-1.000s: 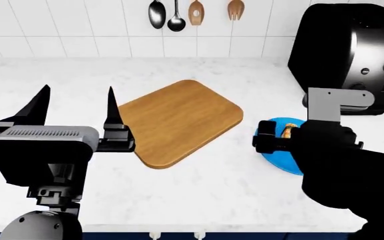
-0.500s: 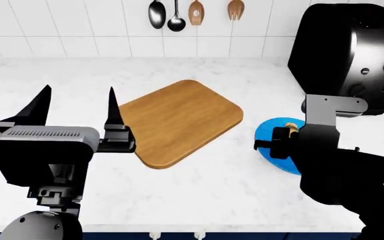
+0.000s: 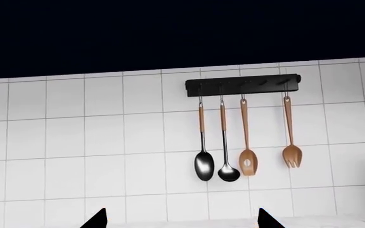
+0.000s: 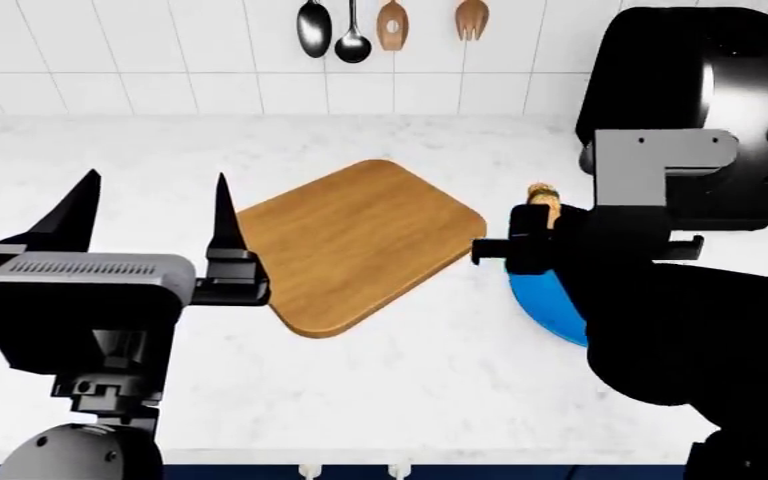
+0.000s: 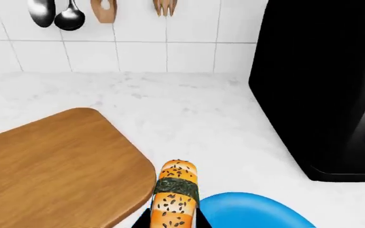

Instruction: Pick the sushi from the plate and place it on the cutting board. Then pick the condiment bottle from the cabinet and place it next to the cutting board.

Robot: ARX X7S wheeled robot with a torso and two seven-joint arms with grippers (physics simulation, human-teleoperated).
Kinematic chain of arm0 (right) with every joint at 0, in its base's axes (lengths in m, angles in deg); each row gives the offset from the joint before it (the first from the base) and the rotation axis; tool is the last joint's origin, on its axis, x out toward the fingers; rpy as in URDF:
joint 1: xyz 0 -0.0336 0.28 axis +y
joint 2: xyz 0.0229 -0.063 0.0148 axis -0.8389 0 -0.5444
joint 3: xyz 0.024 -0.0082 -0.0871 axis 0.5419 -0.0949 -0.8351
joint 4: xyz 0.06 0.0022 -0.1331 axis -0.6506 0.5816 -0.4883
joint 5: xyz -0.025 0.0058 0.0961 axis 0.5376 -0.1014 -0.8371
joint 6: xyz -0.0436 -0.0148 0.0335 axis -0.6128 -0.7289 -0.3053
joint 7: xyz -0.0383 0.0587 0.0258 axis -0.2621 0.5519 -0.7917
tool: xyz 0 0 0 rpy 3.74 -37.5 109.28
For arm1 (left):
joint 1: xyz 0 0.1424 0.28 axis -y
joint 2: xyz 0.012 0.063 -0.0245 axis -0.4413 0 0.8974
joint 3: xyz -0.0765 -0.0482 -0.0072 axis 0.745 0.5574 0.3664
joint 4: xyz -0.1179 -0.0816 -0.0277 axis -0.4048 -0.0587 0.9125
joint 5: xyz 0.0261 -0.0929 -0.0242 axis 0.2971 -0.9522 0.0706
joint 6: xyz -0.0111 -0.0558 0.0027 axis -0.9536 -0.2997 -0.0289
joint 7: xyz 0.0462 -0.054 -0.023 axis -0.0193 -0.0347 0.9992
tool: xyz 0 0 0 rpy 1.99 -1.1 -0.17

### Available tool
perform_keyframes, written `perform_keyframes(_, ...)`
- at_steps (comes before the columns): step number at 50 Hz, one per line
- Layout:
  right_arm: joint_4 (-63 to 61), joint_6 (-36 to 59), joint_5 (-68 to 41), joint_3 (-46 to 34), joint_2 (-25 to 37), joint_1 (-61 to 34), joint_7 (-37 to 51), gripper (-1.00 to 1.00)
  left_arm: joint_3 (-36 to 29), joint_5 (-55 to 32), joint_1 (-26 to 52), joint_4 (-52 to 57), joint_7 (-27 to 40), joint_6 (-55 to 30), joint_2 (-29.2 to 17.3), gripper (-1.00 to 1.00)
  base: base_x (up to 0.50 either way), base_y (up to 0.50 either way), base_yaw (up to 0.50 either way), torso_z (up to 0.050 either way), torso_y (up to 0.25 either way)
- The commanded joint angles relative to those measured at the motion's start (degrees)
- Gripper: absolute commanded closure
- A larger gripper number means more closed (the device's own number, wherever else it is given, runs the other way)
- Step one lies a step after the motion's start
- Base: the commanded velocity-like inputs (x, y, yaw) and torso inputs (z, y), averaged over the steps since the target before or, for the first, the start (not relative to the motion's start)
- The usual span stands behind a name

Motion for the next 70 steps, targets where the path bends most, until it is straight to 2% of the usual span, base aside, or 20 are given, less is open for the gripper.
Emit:
perform_keyframes(1, -0.7, -2.9, 3.2, -8.4, -6.5, -7.1, -5.2, 1.00, 0.6, -0.8, -0.1, 0.8, 0.5, -0.3, -0.3, -1.00, 0.00, 0.00, 0.00, 0.000, 0.000)
perform_keyframes(6, 9.2, -10.0, 12.8, -17.3, -10.6, -11.9, -14.2, 1.00, 1.6, -1.6, -0.1, 1.1, 0.6, -0.5, -0.4, -1.00, 0.00, 0.00, 0.00, 0.000, 0.000)
perform_keyframes(15, 37.4, -25.9, 24.6, -28.4, -18.9, -18.1, -28.8, 1.00, 3.7, -3.8, -0.2, 1.5, 0.4, -0.4, -0.6, -1.00, 0.00, 0.00, 0.00, 0.000, 0.000)
perform_keyframes(19, 46.0, -32.5, 20.5, -35.1, -19.1, -20.0, -29.4, 1.00, 3.9, -4.1, -0.2, 1.8, 0.5, -0.6, -0.7, -1.00, 0.00, 0.00, 0.00, 0.000, 0.000)
perform_keyframes(26, 54.4, -37.6, 13.1, -45.4, -19.1, -21.1, -28.7, 1.00, 3.3, -3.9, -0.2, 1.8, 0.9, -0.5, -0.9, -1.00, 0.00, 0.00, 0.00, 0.000, 0.000)
perform_keyframes(35, 55.6, -37.8, 9.7, -49.2, -18.7, -22.2, -26.1, 1.00, 3.4, -4.4, -0.3, 1.8, 1.0, -0.3, -1.1, -1.00, 0.00, 0.00, 0.00, 0.000, 0.000)
perform_keyframes(36, 55.6, -37.9, 9.5, -49.5, -18.7, -22.3, -25.9, -1.00, 3.4, -4.4, -0.3, 1.8, 1.0, -0.2, -1.1, -1.00, 0.00, 0.00, 0.00, 0.000, 0.000)
perform_keyframes(47, 54.4, -38.8, 7.4, -51.1, -18.0, -22.9, -25.3, -1.00, 3.3, -4.8, -0.3, 1.8, 1.3, 0.0, -1.4, -1.00, 0.00, 0.00, 0.00, 0.000, 0.000)
perform_keyframes(62, 18.7, -34.0, -4.7, -40.7, -2.8, -23.5, -7.0, -1.00, 2.2, -4.5, -0.2, 1.6, 2.0, 0.0, -1.7, -1.00, 0.00, 0.00, 0.00, 0.000, 0.000)
perform_keyframes(70, 2.4, -35.2, -5.6, -37.9, 3.8, -21.0, -3.4, -1.00, 2.2, -4.7, -0.3, 1.6, 2.3, 0.2, -1.8, -1.00, 0.00, 0.00, 0.00, 0.000, 0.000)
